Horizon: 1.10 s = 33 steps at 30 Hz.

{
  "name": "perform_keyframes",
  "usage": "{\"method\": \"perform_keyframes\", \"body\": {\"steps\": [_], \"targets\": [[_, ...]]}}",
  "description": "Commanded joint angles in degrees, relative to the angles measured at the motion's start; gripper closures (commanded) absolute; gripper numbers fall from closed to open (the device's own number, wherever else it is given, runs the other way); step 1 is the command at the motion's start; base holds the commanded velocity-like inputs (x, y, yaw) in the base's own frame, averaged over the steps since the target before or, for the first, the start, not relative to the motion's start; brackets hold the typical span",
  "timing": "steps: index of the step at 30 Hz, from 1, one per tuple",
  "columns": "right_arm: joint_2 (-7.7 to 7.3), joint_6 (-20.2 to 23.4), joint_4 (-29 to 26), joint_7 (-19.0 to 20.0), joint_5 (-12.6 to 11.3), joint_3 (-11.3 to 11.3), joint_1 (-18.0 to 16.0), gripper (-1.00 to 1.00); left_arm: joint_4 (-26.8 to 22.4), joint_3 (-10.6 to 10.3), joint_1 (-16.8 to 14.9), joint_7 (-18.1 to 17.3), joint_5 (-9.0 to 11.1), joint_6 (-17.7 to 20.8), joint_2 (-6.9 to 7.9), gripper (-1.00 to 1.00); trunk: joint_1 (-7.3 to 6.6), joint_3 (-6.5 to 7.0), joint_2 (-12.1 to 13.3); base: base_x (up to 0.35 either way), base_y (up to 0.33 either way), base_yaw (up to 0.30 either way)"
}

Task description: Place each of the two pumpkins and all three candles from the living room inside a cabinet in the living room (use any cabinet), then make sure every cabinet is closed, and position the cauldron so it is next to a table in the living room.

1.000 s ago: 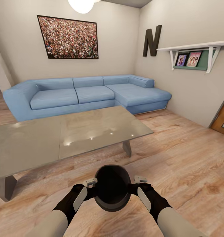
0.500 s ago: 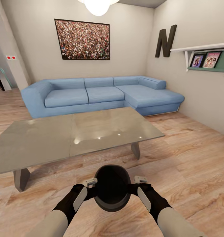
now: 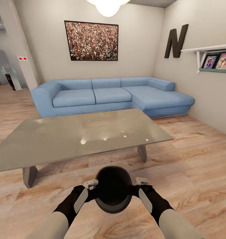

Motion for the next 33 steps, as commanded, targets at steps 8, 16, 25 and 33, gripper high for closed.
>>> {"method": "perform_keyframes", "body": {"steps": [8, 16, 25, 33], "targets": [[0.01, -0.1, -0.8, 0.2, -0.5, -0.2, 0.0, 1.00, 0.0, 0.0, 0.0, 0.1, -0.4, 0.1, 0.01, 1.00, 1.09, -0.77, -2.0, 0.000, 0.000, 0.250], [-0.01, -0.2, -0.8, 0.2, -0.5, -0.2, 0.0, 1.00, 0.0, 0.0, 0.0, 0.1, -0.4, 0.1, 0.03, 1.00, 1.30, -2.54, -2.1, 0.000, 0.000, 0.015], [-0.02, -1.2, -0.8, 0.2, -0.6, -0.2, 0.0, 1.00, 0.0, 0.0, 0.0, 0.1, -0.4, 0.1, 0.08, 1.00, 1.53, -4.54, -2.2, 0.000, 0.000, 0.000], [0.00, -1.2, -0.8, 0.2, -0.5, -0.2, 0.0, 1.00, 0.0, 0.0, 0.0, 0.1, -0.4, 0.1, 0.04, 1.00, 1.71, -6.09, -2.3, 0.000, 0.000, 0.195]]}}
